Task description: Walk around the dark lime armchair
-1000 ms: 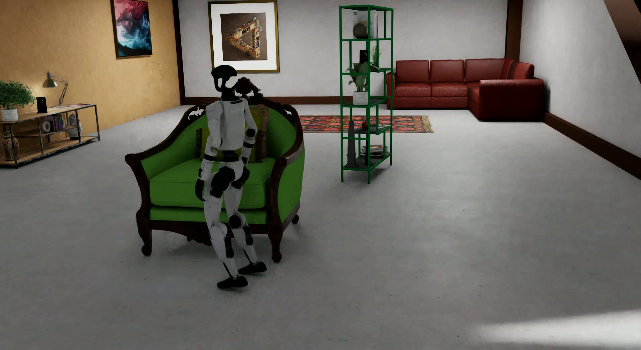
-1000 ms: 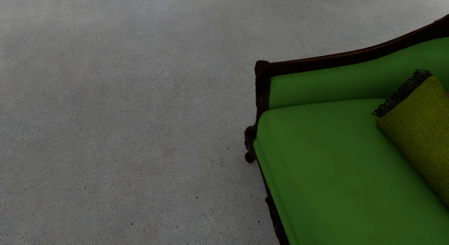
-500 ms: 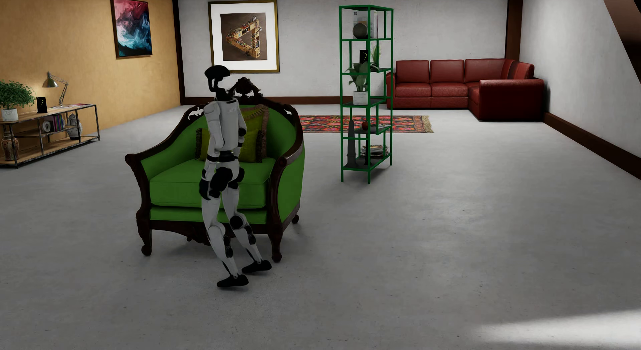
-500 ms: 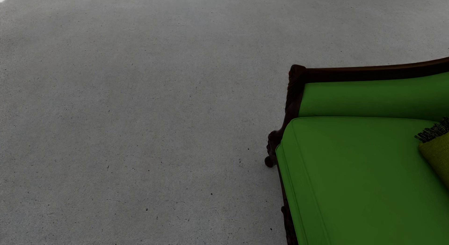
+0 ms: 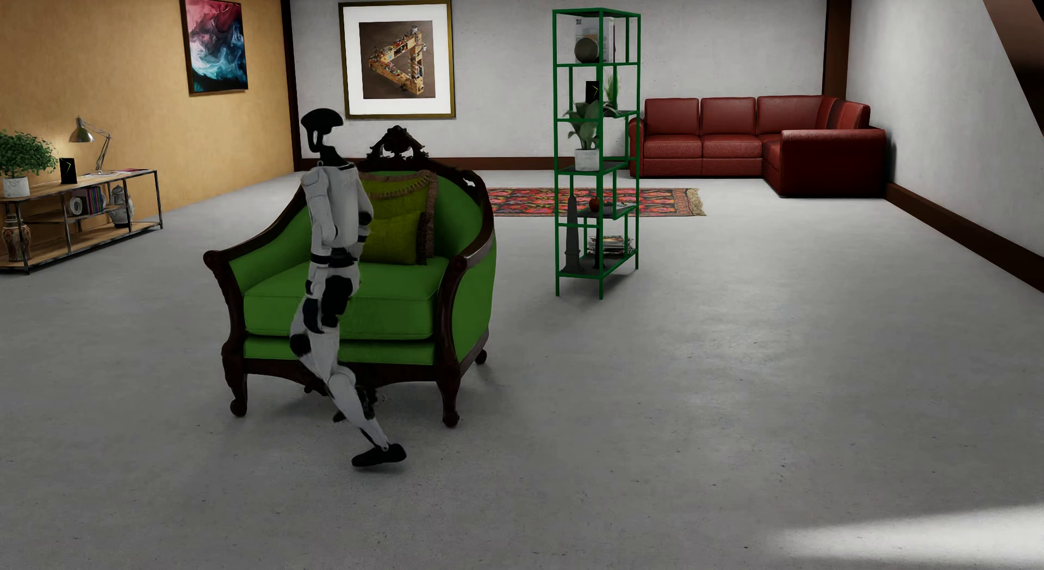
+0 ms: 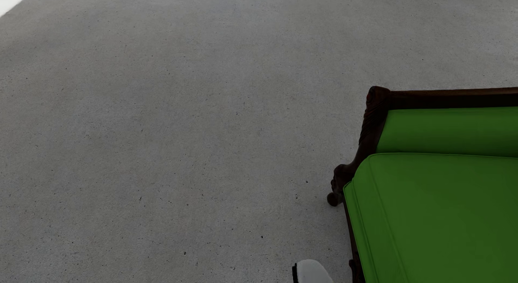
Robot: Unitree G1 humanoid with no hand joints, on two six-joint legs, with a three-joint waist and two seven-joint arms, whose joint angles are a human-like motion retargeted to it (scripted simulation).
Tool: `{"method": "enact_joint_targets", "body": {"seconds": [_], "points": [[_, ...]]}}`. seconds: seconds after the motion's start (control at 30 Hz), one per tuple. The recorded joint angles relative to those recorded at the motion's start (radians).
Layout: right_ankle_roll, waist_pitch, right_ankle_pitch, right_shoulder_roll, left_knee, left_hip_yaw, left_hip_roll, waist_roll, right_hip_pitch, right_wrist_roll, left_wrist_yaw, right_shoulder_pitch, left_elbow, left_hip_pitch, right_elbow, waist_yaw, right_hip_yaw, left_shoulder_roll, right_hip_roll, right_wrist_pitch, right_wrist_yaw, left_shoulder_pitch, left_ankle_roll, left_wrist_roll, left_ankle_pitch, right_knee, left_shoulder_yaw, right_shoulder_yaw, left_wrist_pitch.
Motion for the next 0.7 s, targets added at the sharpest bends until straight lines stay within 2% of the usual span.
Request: {"method": "enact_joint_targets", "body": {"seconds": [0.1,0.23,0.33,0.4,0.47,0.53,0.57,0.6,0.63,0.7], "points": [[0.000,0.010,0.087,0.004,0.003,0.000,0.021,0.008,-0.059,0.000,0.000,0.019,0.002,0.049,0.047,-0.044,0.000,0.007,0.026,0.000,0.000,-0.028,0.000,0.000,-0.018,-0.164,0.003,0.031,0.000],[0.000,0.013,0.233,0.003,-0.008,0.000,0.034,-0.004,0.000,0.000,0.000,0.044,-0.007,0.122,0.110,-0.092,0.000,-0.003,0.024,0.000,0.000,-0.064,0.000,0.000,-0.013,-0.567,-0.013,0.087,0.000],[0.000,-0.017,0.209,0.000,0.001,0.000,0.037,-0.016,0.126,0.000,0.000,0.074,-0.046,0.151,0.121,-0.125,0.000,-0.025,0.001,0.000,0.000,-0.069,0.000,0.000,0.005,-0.862,-0.033,0.091,0.000],[0.000,-0.049,0.233,0.004,0.001,0.000,0.052,-0.024,0.199,0.000,0.000,0.095,-0.073,0.179,0.143,-0.118,0.000,-0.046,-0.007,0.000,0.000,-0.055,0.000,0.000,0.030,-0.929,-0.029,0.098,0.000],[0.000,-0.062,0.297,0.008,0.039,0.000,0.080,-0.004,0.196,0.000,0.000,0.092,-0.074,0.201,0.185,-0.064,0.000,-0.079,0.026,0.000,0.000,-0.029,0.000,0.000,0.120,-0.872,-0.004,0.124,0.000],[0.000,-0.056,0.253,0.002,0.181,0.000,0.111,0.026,0.217,0.000,0.000,0.053,-0.042,0.149,0.207,-0.029,0.000,-0.107,0.072,0.000,0.000,-0.002,0.000,0.000,0.264,-0.808,0.000,0.151,0.000],[0.000,-0.067,0.206,-0.007,0.315,0.000,0.138,0.053,0.235,0.000,0.000,0.045,-0.040,0.058,0.161,-0.050,0.000,-0.121,0.108,0.000,0.000,0.019,0.000,0.000,0.292,-0.809,0.029,0.034,0.000],[0.000,-0.061,0.160,-0.017,0.466,0.000,0.145,0.060,0.277,0.000,0.000,0.031,-0.056,-0.026,0.090,-0.075,0.000,-0.107,0.125,0.000,0.000,0.021,0.000,0.000,0.280,-0.814,0.003,0.009,0.000],[0.000,-0.049,0.128,-0.025,0.600,0.000,0.155,0.058,0.334,0.000,0.000,0.020,-0.074,-0.094,0.004,-0.083,0.000,-0.084,0.142,0.000,0.000,0.011,0.000,0.000,0.258,-0.827,-0.024,-0.009,0.000],[0.000,-0.041,0.102,-0.029,0.741,0.000,0.178,0.033,0.436,0.000,0.000,0.004,-0.086,-0.196,-0.152,-0.030,0.000,-0.043,0.169,0.000,0.000,-0.016,0.000,0.000,0.275,-0.850,-0.017,-0.046,0.000]]}}
